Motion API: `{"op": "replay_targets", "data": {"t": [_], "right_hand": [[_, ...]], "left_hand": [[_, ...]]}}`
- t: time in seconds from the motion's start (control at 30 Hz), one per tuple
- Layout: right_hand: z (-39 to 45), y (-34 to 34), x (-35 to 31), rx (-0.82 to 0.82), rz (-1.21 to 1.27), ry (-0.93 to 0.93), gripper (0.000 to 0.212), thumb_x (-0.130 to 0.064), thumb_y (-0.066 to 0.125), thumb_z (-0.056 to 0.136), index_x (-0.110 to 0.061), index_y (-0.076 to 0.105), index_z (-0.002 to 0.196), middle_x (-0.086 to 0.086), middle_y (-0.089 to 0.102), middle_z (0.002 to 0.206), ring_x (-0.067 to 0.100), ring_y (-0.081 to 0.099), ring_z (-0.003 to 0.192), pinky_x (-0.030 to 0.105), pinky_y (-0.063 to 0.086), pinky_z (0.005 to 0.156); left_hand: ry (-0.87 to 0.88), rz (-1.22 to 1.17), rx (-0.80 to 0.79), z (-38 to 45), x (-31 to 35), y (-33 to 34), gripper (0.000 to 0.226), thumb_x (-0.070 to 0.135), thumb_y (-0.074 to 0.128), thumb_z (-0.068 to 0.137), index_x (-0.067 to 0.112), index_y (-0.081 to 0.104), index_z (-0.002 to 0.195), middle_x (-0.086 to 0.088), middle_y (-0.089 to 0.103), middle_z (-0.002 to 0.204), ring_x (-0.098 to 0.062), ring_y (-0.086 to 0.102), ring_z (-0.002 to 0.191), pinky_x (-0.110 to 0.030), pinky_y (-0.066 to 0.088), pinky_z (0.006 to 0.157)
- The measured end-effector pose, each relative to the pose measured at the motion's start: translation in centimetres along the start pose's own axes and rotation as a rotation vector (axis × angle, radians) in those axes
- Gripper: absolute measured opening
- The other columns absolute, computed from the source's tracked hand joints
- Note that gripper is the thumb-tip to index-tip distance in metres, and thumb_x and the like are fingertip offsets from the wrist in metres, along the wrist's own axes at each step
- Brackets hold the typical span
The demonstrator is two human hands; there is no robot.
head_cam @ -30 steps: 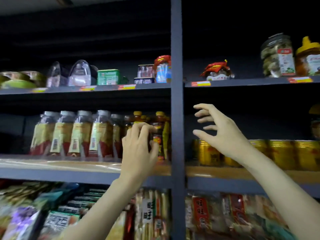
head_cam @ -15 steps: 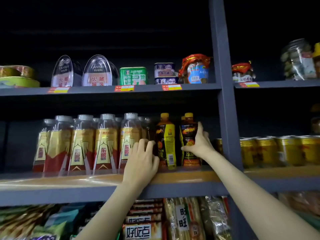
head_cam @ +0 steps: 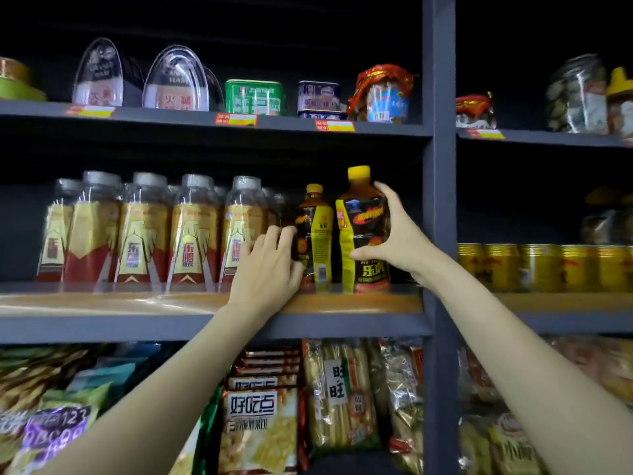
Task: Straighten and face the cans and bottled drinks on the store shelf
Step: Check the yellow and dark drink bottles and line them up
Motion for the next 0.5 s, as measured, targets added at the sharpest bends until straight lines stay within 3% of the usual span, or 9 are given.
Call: {"op": "replay_targets", "data": {"t": [0.1, 0.17, 0.2, 0.27, 0.33, 0.43, 0.5], "right_hand": [[-1.8, -0.7, -2.7, -0.018, -0.161, -0.18, 0.105, -0.007, 0.082, 0.069, -0.041, 0.017, 0.145, -0.009, 0.045, 0.138, 0.011, 0.049, 0.122, 0.014, 0.04, 0.092], [-2.7, -1.7, -4.1, 0.095, -0.174, -0.249, 0.102, -0.007, 0.081, 0.07, -0.048, 0.018, 0.138, -0.016, 0.043, 0.133, 0.001, 0.047, 0.117, 0.0, 0.035, 0.083], [-3.1, -2.3, -4.6, 0.163, -0.108, -0.267, 0.101, -0.008, 0.081, 0.07, -0.05, 0.018, 0.136, -0.02, 0.042, 0.13, -0.003, 0.046, 0.114, -0.001, 0.036, 0.083], [-3.7, -3.6, -5.1, 0.281, 0.102, -0.283, 0.098, -0.009, 0.082, 0.069, -0.049, 0.02, 0.134, -0.024, 0.044, 0.128, -0.004, 0.049, 0.113, 0.012, 0.043, 0.093], [-4.1, -4.3, -5.3, 0.357, 0.311, -0.243, 0.094, -0.012, 0.084, 0.066, -0.046, 0.025, 0.131, -0.016, 0.048, 0.128, 0.002, 0.052, 0.117, 0.031, 0.046, 0.099], [-4.5, -3.0, -5.5, 0.365, 0.593, -0.104, 0.092, -0.024, 0.085, 0.055, -0.037, 0.034, 0.13, -0.008, 0.057, 0.123, 0.008, 0.059, 0.111, 0.043, 0.05, 0.095], [-4.8, -1.4, -5.9, 0.33, 0.728, -0.014, 0.093, -0.029, 0.082, 0.052, -0.032, 0.035, 0.133, -0.002, 0.06, 0.123, 0.013, 0.063, 0.108, 0.042, 0.055, 0.088]], "left_hand": [[0.02, -0.009, 0.004, 0.0, 0.2, -0.2, 0.056, 0.034, 0.024, 0.08, 0.004, 0.05, 0.119, -0.01, 0.056, 0.103, -0.026, 0.057, 0.086, -0.036, 0.04, 0.074], [0.031, -0.053, 0.045, -0.1, 0.4, -0.9, 0.048, 0.028, 0.033, 0.081, 0.005, 0.051, 0.119, -0.008, 0.057, 0.102, -0.025, 0.058, 0.087, -0.034, 0.041, 0.075], [0.025, -0.103, 0.074, -0.4, 0.4, -1.4, 0.045, 0.024, 0.038, 0.081, 0.006, 0.05, 0.121, -0.007, 0.057, 0.103, -0.023, 0.058, 0.089, -0.031, 0.039, 0.078], [-0.005, -0.282, 0.13, -1.4, 0.9, -2.6, 0.046, 0.025, 0.045, 0.082, 0.014, 0.046, 0.127, 0.001, 0.054, 0.112, -0.011, 0.051, 0.098, -0.02, 0.035, 0.085], [-0.021, -0.588, 0.092, -2.5, 2.1, -3.8, 0.049, 0.037, 0.049, 0.084, 0.033, 0.037, 0.131, 0.016, 0.047, 0.121, 0.005, 0.044, 0.108, -0.009, 0.033, 0.091], [-0.077, -1.171, -0.121, -3.1, 4.7, -4.5, 0.066, 0.052, 0.062, 0.075, 0.045, 0.031, 0.132, 0.024, 0.049, 0.125, 0.004, 0.053, 0.112, -0.017, 0.046, 0.089], [-0.135, -1.353, -0.091, -2.8, 5.0, -5.4, 0.063, 0.042, 0.072, 0.072, 0.048, 0.037, 0.124, 0.022, 0.056, 0.115, -0.004, 0.061, 0.102, -0.023, 0.052, 0.078]]}}
Point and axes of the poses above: each hand's wrist, its own z-axis towards the middle knuckle, its own y-axis out of the palm, x = y × z, the point moved 7 cm from there along z, towards the middle knuckle
